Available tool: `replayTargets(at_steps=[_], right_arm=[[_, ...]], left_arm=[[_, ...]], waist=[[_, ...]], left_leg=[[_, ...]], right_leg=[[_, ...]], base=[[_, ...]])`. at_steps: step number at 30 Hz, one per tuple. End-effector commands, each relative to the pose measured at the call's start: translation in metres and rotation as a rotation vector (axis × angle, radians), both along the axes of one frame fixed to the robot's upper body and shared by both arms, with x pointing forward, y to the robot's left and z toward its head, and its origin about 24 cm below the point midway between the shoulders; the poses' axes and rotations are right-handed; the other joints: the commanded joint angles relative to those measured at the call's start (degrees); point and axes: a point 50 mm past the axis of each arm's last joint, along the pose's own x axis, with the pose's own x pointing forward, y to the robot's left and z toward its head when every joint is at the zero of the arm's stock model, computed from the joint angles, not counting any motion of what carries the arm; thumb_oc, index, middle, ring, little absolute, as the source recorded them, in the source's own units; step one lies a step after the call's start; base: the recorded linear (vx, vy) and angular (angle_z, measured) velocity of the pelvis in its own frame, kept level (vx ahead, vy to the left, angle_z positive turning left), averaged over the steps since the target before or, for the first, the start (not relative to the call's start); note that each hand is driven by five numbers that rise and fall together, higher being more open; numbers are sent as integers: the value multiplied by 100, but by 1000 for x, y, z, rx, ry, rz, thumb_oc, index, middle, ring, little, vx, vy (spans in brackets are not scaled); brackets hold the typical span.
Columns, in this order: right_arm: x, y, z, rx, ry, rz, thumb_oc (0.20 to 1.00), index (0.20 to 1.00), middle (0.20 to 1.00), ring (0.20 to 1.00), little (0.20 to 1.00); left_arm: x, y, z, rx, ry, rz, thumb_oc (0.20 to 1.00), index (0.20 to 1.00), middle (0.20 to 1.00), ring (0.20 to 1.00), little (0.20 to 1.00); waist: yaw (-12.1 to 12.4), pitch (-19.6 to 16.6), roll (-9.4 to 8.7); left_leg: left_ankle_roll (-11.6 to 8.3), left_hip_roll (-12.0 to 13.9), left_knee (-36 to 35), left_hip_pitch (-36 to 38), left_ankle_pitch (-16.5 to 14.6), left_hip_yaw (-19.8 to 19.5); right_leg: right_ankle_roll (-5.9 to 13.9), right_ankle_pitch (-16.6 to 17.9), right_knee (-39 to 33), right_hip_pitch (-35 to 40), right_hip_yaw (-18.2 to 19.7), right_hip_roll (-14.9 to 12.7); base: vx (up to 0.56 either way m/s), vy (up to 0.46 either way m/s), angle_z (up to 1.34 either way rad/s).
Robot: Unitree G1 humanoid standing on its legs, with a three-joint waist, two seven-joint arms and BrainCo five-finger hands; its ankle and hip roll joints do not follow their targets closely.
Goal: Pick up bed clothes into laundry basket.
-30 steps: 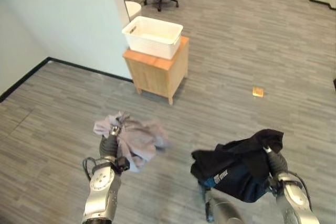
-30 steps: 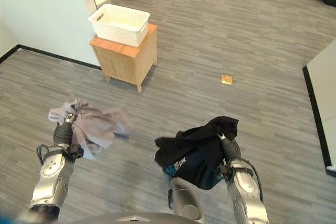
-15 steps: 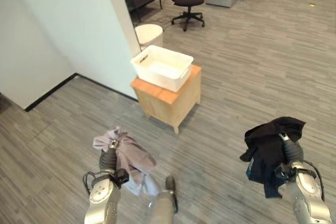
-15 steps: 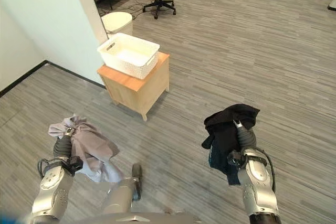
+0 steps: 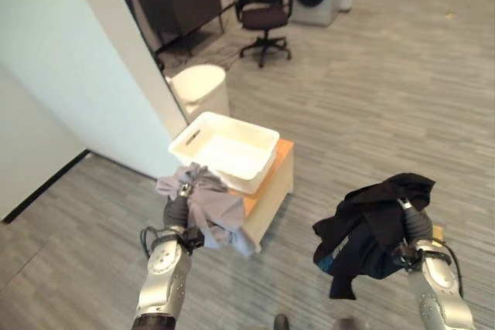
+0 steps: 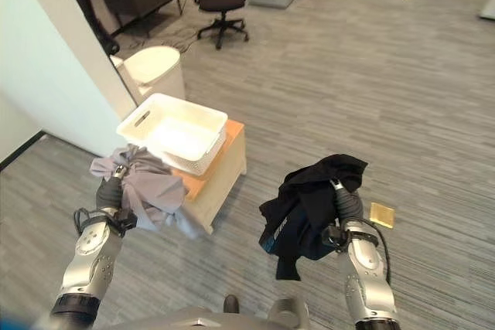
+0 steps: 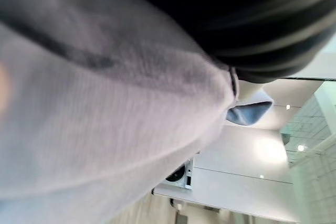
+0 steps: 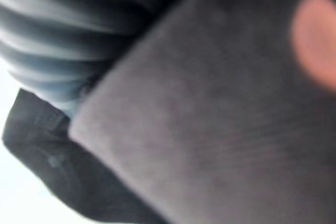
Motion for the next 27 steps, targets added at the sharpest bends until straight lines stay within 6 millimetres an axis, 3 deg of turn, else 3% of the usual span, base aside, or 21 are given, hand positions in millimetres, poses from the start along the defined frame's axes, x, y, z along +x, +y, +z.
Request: replayTargets(at_steps=[1,2,3,4,5,6,11,14,15,17,18,19,20,21,22,24,25,26,27], right_arm=[[22,-23,49,-94,-230,-73,200,200,200,200,200],[22,-37,66,-138,-288,-113,200,200,200,200,200],[22,-37,66,-139,-289,-114,200,200,200,200,200],[26,-43,86,-204,-355,-112,200,200,200,200,200],[27,-49,95,-229,-378,-121,200,200,200,200,200],[27,-49,95,-230,-378,-121,200,200,200,200,200],[45,-66,140,-409,-443,-71,200,200,200,200,200],[72,-73,172,-581,-412,6,200,200,200,200,200],[73,-72,173,-583,-414,10,200,200,200,200,200],[98,-72,198,-712,-383,34,200,200,200,200,200],[112,-74,227,-818,-386,13,200,200,200,200,200],[115,-71,229,-820,-391,21,200,200,200,200,200],[124,-74,259,-901,-401,-39,200,200,200,200,200],[133,-78,313,-983,-438,-181,200,200,200,200,200],[136,-77,321,-1010,-433,-201,200,200,200,200,200],[136,-75,358,-1137,-408,-280,200,200,200,200,200],[137,-74,360,-1139,-410,-278,200,200,200,200,200],[135,-79,378,-1157,-378,-355,200,200,200,200,200],[136,-77,381,-1163,-384,-353,200,200,200,200,200]], left_arm=[[5,21,39,146,-153,-5,200,200,200,200,200],[10,16,38,142,-154,-21,200,200,200,200,200],[10,16,38,141,-156,-23,200,200,200,200,200],[5,16,36,136,-153,-23,200,200,200,200,200],[1,15,32,124,-140,-28,200,200,200,200,200],[1,15,31,123,-140,-28,200,200,200,200,200],[-26,21,10,88,-44,-27,200,200,200,200,200],[-40,25,2,100,10,-52,200,200,200,200,200],[-40,25,2,97,9,-48,200,200,200,200,200],[-46,21,-1,92,29,-91,200,200,200,200,200],[-48,21,1,105,29,-119,200,200,200,200,200],[-48,21,1,100,28,-112,200,200,200,200,200],[-50,22,3,122,33,-133,200,200,200,200,200],[-50,26,9,152,29,-143,200,200,200,200,200],[-50,27,9,153,32,-141,200,200,200,200,200],[-51,32,11,179,34,-133,200,200,200,200,200],[-51,32,11,175,33,-131,200,200,200,200,200],[-52,37,10,187,51,-120,200,200,200,200,200],[-52,36,9,180,48,-118,200,200,200,200,200]], waist=[[-53,-20,-450],[-159,-47,-581],[-165,-35,-581],[4,-80,-721],[57,-117,-763],[42,-120,-757],[358,-252,-853],[643,-242,-934],[609,-239,-923],[858,-216,-993],[1007,-186,-1045],[960,-186,-1017],[1120,-153,-1077],[1283,-89,-1130],[1324,-64,-1143],[1361,-20,-1160],[1348,-18,-1142],[1441,6,-1221],[1420,12,-1191]], left_leg=[[-890,459,34,-75,128,210],[-878,354,0,-22,112,-211],[-877,348,2,-18,113,-225],[-857,341,29,-8,55,-253],[-857,328,-10,-23,73,-288],[-856,328,-16,-20,78,-303],[-903,366,-63,-99,119,-498],[-976,394,-5,-192,106,-677],[-977,394,2,-198,102,-688],[-1019,389,55,-264,92,-821],[-1041,381,99,-311,92,-911],[-1038,397,86,-267,33,-915],[-1061,400,94,-320,49,-1000],[-1082,389,84,-441,96,-1121],[-1086,381,83,-483,109,-1145],[-1105,372,107,-621,131,-1194],[-1105,372,109,-625,130,-1196],[-1118,366,123,-701,146,-1230],[-1117,363,127,-711,147,-1230]], right_leg=[[372,1209,-2629,777,799,292],[453,1268,-2733,706,1614,604],[453,1254,-2719,709,1602,598],[430,1399,-2838,848,1339,432],[418,1427,-3029,943,1258,405],[419,1440,-3062,965,1241,401],[331,1431,-3543,1333,856,388],[289,1359,-3547,1403,632,372],[288,1358,-3547,1405,621,371],[279,1331,-3587,1462,461,378],[269,1330,-3618,1495,360,390],[266,1279,-3630,1541,350,403],[262,1276,-3665,1555,257,419],[258,1278,-3704,1528,149,430],[258,1280,-3700,1501,126,433],[252,1283,-3700,1413,83,436],[253,1283,-3698,1410,82,437],[245,1291,-3708,1375,36,444],[246,1292,-3708,1366,36,442]], base=[[317,-29,137],[320,-27,156],[232,-63,125],[154,-93,176],[158,-92,145],[104,-62,108],[101,-69,36],[70,-68,32],[69,-66,30],[77,-48,42],[91,-36,30],[90,-44,14],[74,-29,22],[28,-25,20],[9,-15,12],[-4,-7,24],[0,-1,26],[0,-1,8],[0,0,0]])
